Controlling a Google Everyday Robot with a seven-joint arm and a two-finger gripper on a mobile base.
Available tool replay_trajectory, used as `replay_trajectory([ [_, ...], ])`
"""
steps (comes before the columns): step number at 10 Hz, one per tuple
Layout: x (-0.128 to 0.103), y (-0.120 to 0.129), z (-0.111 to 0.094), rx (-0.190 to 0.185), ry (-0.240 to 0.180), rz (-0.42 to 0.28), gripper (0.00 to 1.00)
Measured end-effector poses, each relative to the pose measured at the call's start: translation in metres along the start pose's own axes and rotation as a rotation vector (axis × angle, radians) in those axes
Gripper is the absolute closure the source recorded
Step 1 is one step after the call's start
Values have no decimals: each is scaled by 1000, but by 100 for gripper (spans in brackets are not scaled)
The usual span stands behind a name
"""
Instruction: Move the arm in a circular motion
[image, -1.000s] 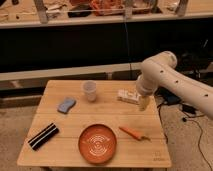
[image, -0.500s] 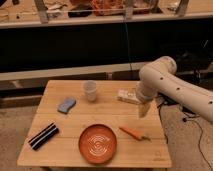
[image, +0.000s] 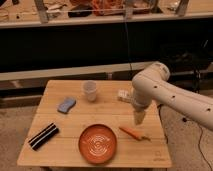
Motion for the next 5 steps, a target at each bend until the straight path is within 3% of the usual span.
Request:
replay_trajectory([
  [2,-30,-8,-2,3,-2,-52,20],
  [5,-46,-14,-5,8,7,-110,20],
])
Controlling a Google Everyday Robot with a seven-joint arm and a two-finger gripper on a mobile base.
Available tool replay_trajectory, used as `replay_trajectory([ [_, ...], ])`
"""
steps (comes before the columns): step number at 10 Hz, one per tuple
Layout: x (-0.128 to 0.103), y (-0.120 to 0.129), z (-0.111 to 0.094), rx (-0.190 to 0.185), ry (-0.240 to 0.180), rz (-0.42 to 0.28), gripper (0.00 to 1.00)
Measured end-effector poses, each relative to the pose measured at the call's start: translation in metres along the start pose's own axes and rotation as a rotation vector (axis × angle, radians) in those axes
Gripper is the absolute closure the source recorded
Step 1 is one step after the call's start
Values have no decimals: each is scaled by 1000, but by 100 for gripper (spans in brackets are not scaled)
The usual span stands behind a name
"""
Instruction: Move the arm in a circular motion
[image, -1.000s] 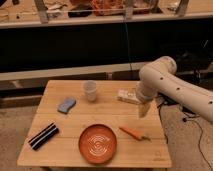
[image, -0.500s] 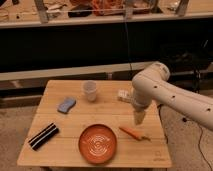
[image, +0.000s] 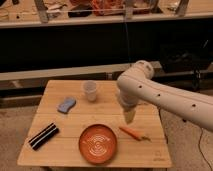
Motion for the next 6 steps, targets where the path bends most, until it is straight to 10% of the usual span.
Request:
replay_trajectory([
  [6,-6,-25,0,40,-6,-27,20],
])
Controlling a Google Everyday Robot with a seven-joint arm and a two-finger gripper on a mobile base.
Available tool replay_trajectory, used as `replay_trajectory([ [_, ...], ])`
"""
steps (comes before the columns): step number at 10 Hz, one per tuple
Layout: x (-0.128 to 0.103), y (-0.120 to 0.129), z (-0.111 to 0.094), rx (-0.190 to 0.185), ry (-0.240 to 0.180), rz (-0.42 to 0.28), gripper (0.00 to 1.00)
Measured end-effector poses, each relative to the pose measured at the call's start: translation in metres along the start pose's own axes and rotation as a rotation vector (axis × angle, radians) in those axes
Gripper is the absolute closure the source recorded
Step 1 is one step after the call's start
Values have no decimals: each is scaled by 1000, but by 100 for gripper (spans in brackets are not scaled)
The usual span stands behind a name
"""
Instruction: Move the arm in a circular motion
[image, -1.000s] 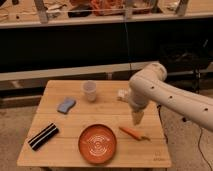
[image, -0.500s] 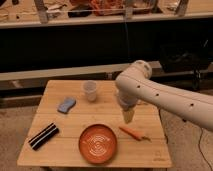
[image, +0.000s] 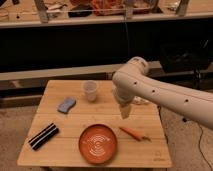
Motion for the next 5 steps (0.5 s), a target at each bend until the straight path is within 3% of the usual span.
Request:
replay_trajectory([
  [5,13,-20,4,20,-9,25,20],
])
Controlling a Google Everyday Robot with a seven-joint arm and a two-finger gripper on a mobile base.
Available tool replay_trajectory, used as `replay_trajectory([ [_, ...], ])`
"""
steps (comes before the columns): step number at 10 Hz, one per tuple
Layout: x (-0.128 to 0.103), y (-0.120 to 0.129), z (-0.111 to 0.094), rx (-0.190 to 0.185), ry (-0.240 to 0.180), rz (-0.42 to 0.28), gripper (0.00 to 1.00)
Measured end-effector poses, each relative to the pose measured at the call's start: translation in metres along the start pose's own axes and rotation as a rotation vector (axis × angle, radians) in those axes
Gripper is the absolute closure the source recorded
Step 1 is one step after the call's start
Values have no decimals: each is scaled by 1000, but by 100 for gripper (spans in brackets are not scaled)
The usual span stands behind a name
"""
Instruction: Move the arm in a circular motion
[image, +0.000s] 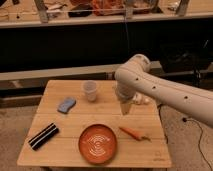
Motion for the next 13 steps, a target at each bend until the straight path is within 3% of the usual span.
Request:
replay_trajectory([
  [4,30,-5,2,8,0,70,20],
  [7,34,-9,4,4,-5,109,20],
  [13,65,2,1,-15,1,185,20],
])
